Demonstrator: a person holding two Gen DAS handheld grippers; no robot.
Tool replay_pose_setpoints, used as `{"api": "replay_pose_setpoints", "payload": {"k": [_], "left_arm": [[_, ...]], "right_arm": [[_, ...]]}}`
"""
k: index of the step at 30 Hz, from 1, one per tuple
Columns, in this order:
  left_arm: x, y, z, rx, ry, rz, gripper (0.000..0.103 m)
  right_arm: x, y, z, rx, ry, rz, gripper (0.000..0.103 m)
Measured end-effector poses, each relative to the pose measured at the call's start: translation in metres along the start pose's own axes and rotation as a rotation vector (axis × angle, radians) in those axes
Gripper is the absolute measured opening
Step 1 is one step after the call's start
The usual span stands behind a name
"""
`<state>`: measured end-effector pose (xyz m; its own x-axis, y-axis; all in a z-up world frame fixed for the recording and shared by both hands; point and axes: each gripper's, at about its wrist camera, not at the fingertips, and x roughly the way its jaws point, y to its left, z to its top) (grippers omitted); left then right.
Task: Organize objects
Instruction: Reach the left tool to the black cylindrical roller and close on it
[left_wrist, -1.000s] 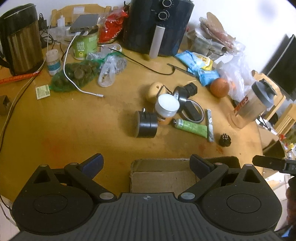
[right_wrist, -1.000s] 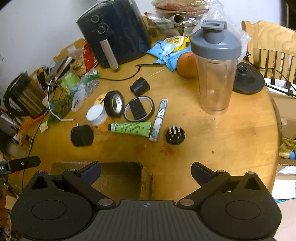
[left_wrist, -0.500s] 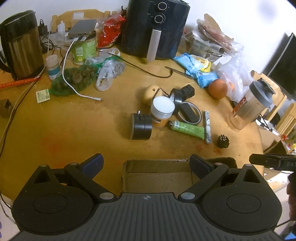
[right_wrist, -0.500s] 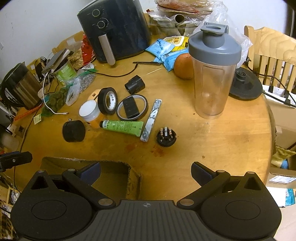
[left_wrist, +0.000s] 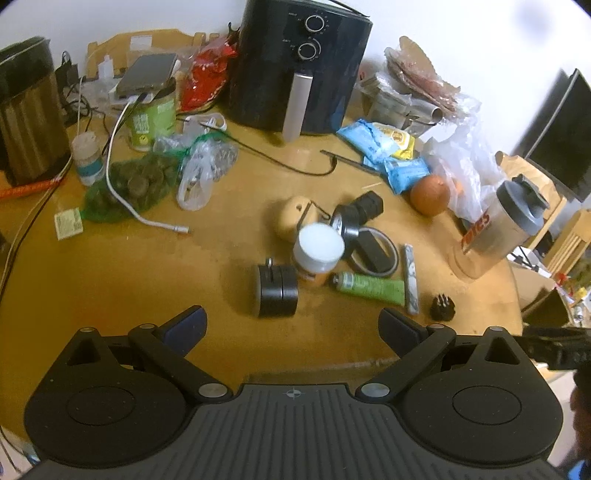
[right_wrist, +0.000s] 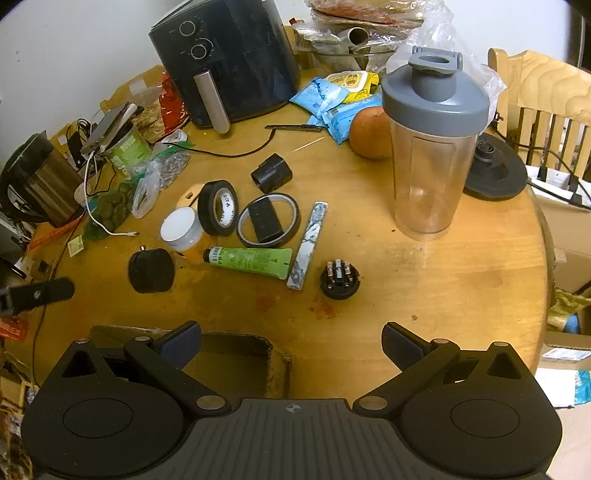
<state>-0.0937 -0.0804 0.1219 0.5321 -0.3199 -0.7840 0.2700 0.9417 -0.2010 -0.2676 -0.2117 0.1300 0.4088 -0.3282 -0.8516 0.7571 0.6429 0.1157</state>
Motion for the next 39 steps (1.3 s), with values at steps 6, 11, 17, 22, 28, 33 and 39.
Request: {"api": "replay_pose_setpoints", "payload": {"k": [6, 11, 17, 22, 28, 33, 39], "left_arm": [[0.008, 0.001, 0.019, 0.035, -0.017, -0.006, 0.101], [0.017, 0.003, 0.026, 0.051, -0.015, -0.013, 0.102], [0.033, 0.002, 0.024, 0.09, 0.013, -0.011, 0.101], [0.055, 0.004, 0.021, 0.113, 0.059, 0.005, 0.088], [0.079, 0.009, 0.02, 0.121, 0.102, 0.027, 0.087], [0.097, 0.009, 0.022, 0.124, 0.13, 0.045, 0.086], [0.117, 0.004, 0.025, 0.148, 0.156, 0.055, 0.081]], "right_arm": [[0.0, 0.004, 0.004, 0.022, 0.002, 0.016, 0.103], [0.0, 0.01, 0.004, 0.01, 0.0, -0.003, 0.103], [0.001, 0.013, 0.002, 0.026, 0.008, -0.006, 0.103], [0.001, 0.013, -0.002, 0.044, 0.015, -0.009, 0.103], [-0.001, 0.013, -0.006, 0.069, 0.021, -0.027, 0.103], [-0.003, 0.009, -0.01, 0.094, 0.027, -0.046, 0.103], [-0.006, 0.005, -0.014, 0.121, 0.033, -0.062, 0.103]]}}
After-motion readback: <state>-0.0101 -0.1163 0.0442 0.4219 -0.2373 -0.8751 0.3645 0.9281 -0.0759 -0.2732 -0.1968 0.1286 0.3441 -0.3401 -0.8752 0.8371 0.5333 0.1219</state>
